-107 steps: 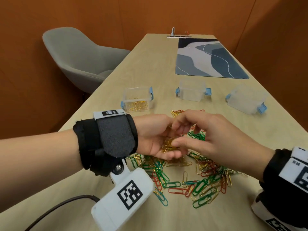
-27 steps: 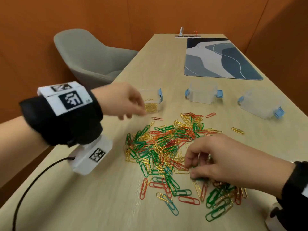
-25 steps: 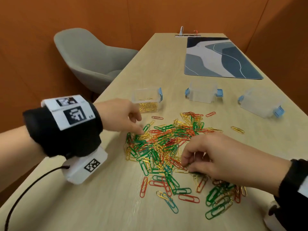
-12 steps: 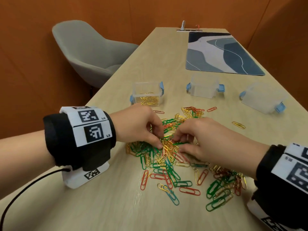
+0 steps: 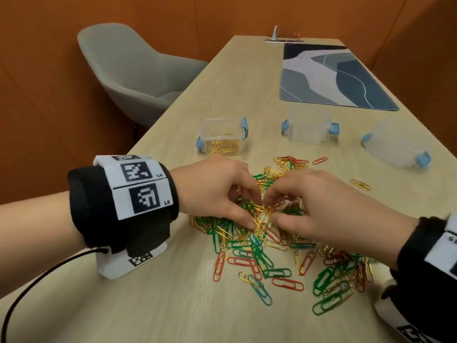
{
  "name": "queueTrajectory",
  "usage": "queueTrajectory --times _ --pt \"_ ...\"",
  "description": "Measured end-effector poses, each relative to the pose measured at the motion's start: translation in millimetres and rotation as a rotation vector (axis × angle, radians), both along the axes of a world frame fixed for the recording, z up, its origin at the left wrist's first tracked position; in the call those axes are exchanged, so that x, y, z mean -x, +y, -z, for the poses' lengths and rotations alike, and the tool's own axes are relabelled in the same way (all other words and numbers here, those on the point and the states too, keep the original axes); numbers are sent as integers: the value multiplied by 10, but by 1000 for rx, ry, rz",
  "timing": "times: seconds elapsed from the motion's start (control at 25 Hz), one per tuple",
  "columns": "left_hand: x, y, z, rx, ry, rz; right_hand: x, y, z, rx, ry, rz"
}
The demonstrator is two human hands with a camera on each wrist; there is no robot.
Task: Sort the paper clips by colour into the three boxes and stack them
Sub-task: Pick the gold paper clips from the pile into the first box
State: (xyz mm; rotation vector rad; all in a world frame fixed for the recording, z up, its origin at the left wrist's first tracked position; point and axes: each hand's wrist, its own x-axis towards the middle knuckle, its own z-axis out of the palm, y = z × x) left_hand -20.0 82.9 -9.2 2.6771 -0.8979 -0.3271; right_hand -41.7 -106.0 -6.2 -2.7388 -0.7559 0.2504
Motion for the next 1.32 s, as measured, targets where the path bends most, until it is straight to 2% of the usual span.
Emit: queueTrajectory --times 0.2,0.44,0.76,1.04,1.16,1.32 --pt "-34 -17 28 -10 24 -55 -9 -41 16 41 9 74" --pt "-27 50 26 51 -109 -177 2 -56 -12 27 -38 102" --pt "-46 -35 22 -64 -16 -67 -16 -29 1 10 104 105" --pt "6 -27 -11 -109 35 -57 -19 -54 -9 55 63 130" --pt "-6 -56 -7 -44 54 -69 -38 -34 -14 54 97 142" --pt "-2 -69 36 -75 79 -51 -36 -48 4 64 104 91"
